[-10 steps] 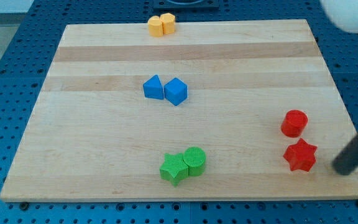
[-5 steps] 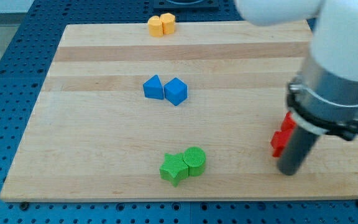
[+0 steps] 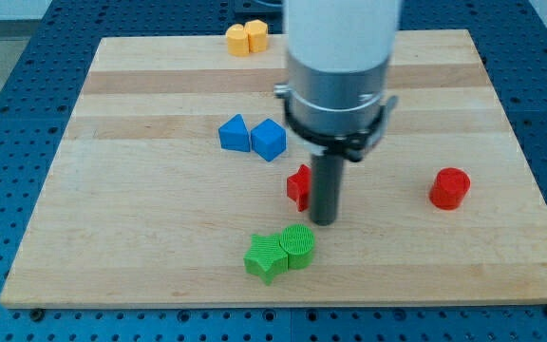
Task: Place the red star above the green blocks
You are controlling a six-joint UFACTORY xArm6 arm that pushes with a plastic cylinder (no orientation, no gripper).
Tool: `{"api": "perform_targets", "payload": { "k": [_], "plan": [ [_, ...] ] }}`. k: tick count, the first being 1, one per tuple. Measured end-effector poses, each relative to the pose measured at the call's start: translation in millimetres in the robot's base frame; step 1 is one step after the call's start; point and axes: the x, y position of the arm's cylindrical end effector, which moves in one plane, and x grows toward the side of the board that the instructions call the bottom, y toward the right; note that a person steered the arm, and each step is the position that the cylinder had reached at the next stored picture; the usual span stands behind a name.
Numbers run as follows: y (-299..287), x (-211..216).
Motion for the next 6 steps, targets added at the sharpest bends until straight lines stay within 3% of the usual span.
{"api": "perform_targets", "payload": {
  "k": [2,4,6],
  "plan": [
    [-9.8,-64.1],
    [-75.7,-3.9],
    [-74.8,-35.6]
  ]
}}
